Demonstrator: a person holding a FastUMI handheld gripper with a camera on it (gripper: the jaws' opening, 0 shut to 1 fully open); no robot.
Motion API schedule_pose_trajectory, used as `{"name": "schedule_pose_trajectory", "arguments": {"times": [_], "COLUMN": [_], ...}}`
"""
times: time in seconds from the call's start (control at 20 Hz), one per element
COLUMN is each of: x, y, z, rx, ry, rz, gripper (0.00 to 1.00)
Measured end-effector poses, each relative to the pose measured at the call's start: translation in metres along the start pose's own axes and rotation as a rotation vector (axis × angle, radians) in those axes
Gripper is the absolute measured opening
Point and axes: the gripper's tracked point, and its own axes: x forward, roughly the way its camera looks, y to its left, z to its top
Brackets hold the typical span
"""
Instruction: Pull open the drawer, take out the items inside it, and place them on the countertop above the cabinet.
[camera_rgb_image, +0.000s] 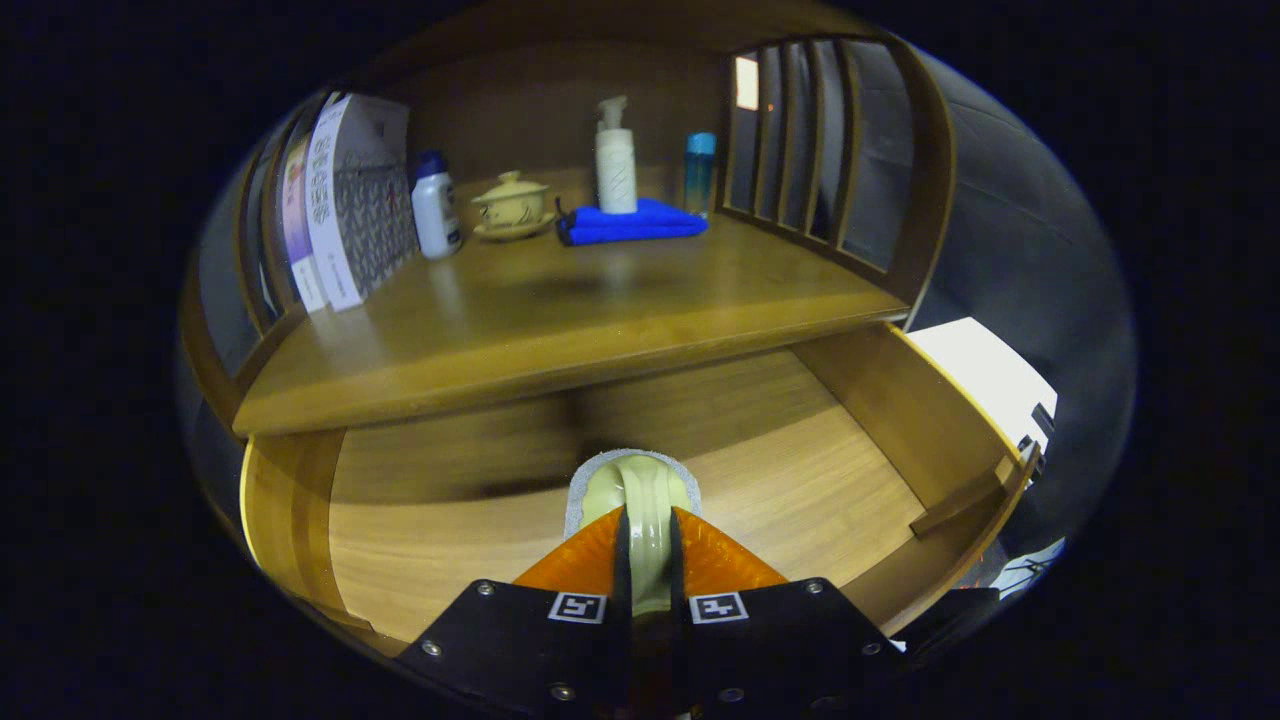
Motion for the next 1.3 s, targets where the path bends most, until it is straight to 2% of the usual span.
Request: {"name": "schedule_pose_trajectory", "arguments": {"times": [0.3, 0.45, 0.7, 1.0, 1.3], "x": [-0.029, -0.043, -0.057, -0.055, -0.039], "y": [-0.019, -0.034, -0.039, -0.013, 0.019], "z": [0.040, 0.054, 0.079, 0.119, 0.157], "rx": [0.034, 0.006, 0.040, 0.028, -0.067], "ry": [-0.148, -0.188, -0.259, -0.319, -0.335], "rz": [-0.006, -0.057, -0.045, 0.031, 0.071], "gripper": [0.16, 0.16, 0.16, 0.16, 0.16]}}
